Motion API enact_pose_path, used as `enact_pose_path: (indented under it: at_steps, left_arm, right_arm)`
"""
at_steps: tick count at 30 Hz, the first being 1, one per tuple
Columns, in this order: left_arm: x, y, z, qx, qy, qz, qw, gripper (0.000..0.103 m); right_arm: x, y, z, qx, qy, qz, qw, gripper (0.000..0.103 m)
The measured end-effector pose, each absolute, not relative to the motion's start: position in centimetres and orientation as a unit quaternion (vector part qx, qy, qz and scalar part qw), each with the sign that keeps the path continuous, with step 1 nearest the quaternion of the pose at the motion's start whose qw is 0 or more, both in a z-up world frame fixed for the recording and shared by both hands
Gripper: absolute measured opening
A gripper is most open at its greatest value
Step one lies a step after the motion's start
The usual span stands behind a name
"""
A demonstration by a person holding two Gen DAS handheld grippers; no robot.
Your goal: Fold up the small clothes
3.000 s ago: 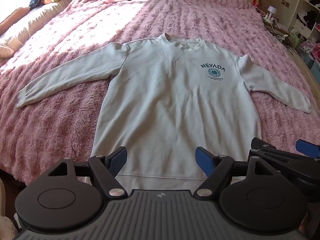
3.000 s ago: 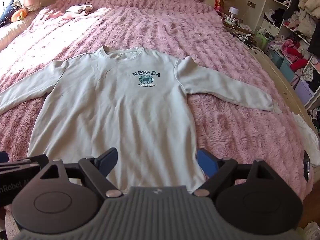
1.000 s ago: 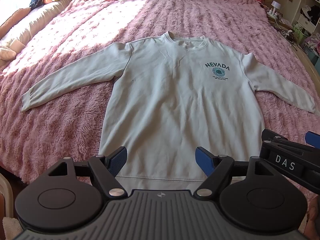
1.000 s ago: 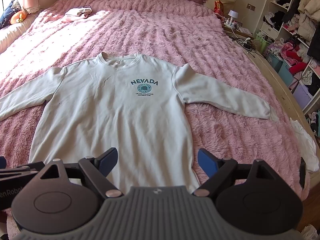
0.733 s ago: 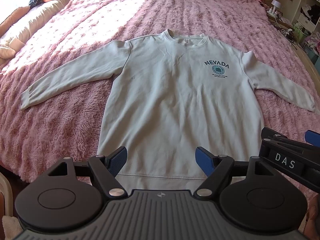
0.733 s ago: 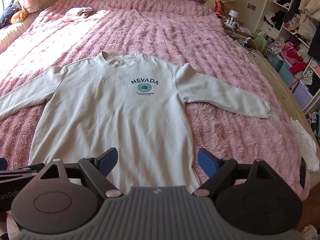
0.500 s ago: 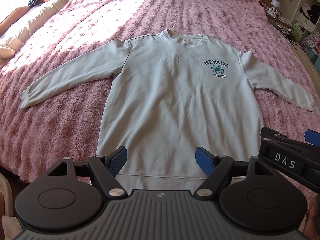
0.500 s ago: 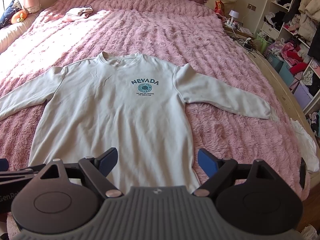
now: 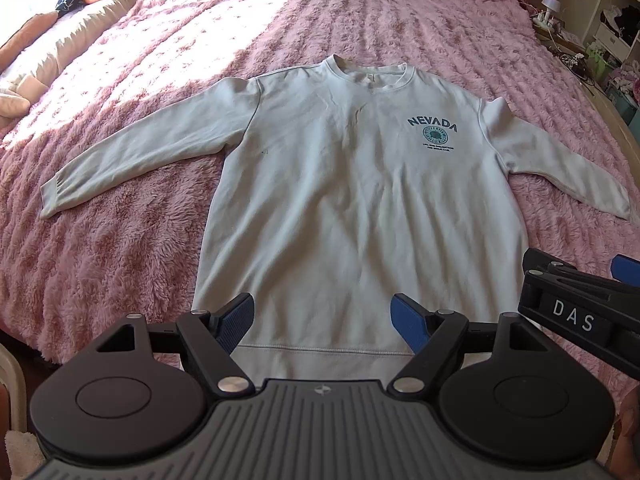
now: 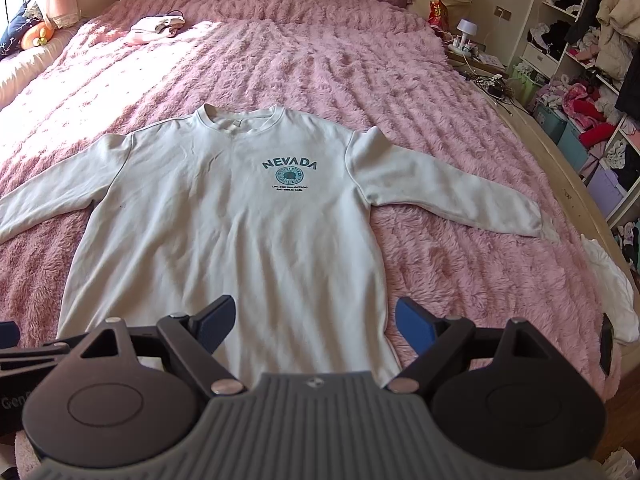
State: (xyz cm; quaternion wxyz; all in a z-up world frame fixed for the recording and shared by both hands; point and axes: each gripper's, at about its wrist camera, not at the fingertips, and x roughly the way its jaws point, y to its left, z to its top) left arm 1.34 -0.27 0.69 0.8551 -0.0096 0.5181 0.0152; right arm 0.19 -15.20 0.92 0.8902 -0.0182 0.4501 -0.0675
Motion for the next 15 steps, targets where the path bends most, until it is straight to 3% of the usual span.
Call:
enact_pose_path:
  at_steps: [10, 15]
  left_arm:
    - [1.5, -0.1, 0.7, -0.02, 0.515, 0.008, 0.857, 0.091]
    - [2.4, -0.9, 0.8, -0.061, 0.496, -0.071, 0.863, 0.088]
  right_arm:
    - [0.1, -15.4, 0.8, -0.005, 0.445, -0.069, 0.893, 0.083]
    - [-0.7, -17.9, 1.7, 0.042, 0.383, -0.074, 0.92, 0.083]
